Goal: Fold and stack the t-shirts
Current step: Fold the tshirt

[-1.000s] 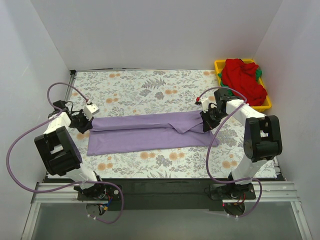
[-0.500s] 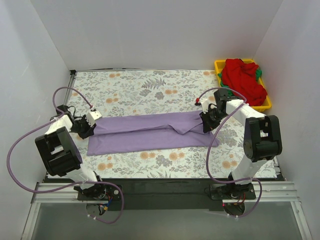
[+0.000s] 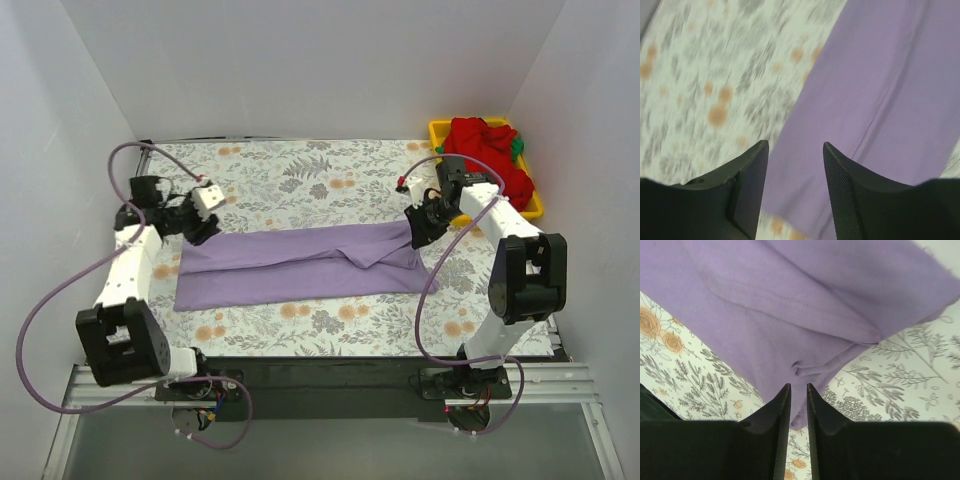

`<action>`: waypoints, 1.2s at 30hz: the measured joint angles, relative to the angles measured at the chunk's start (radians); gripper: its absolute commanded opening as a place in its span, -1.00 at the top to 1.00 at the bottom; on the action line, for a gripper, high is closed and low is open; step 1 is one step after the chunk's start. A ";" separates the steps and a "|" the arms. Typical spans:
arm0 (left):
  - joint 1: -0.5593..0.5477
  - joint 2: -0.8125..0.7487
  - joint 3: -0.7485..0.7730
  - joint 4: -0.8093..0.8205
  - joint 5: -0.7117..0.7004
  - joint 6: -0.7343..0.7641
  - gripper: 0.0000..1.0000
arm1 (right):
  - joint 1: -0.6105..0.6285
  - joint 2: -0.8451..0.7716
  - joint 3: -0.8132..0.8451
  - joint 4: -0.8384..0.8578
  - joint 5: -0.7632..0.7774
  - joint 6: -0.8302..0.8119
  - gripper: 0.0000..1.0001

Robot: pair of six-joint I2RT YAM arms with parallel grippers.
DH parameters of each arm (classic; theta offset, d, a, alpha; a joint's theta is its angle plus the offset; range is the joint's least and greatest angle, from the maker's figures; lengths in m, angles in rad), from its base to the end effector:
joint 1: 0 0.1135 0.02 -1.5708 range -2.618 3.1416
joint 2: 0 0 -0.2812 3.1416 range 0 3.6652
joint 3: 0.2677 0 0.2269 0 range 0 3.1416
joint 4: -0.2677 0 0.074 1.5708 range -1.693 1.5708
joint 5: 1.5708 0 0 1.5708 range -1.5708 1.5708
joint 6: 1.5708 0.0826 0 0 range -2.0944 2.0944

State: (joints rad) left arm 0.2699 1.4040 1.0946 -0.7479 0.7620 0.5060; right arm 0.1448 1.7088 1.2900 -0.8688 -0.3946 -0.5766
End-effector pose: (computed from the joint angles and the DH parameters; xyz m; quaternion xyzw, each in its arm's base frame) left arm 0.2713 0.0159 0.2648 0.1995 0.8805 -0.2438 0.3543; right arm 0.3170 0.0783 0.2136 -0.3685 0.8986 0.1599 0.1767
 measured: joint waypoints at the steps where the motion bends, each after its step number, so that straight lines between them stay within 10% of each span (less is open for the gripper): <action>1: -0.073 -0.039 -0.023 0.056 0.005 -0.064 0.03 | -0.001 0.002 0.025 -0.001 0.000 0.006 0.52; 7: -0.657 -0.197 -0.266 0.490 -0.142 -0.403 -0.09 | -0.001 0.070 0.126 0.000 -0.012 0.072 0.49; 12: -1.009 -0.037 -0.311 0.740 -0.370 -0.515 -0.09 | -0.001 0.134 0.129 -0.001 -0.012 0.125 0.29; 23: -1.197 0.415 -0.171 1.073 -0.718 -0.642 -0.12 | -0.039 0.229 0.249 0.004 0.034 0.124 0.21; 36: -1.239 0.562 -0.071 1.165 -0.825 -0.655 -0.13 | -0.053 0.312 0.291 -0.018 0.044 0.074 0.01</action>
State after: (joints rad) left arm -0.9691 1.9663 1.0233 0.4175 -0.0628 -0.1493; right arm 0.0917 2.0209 1.5806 -0.8871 -0.3508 -0.5030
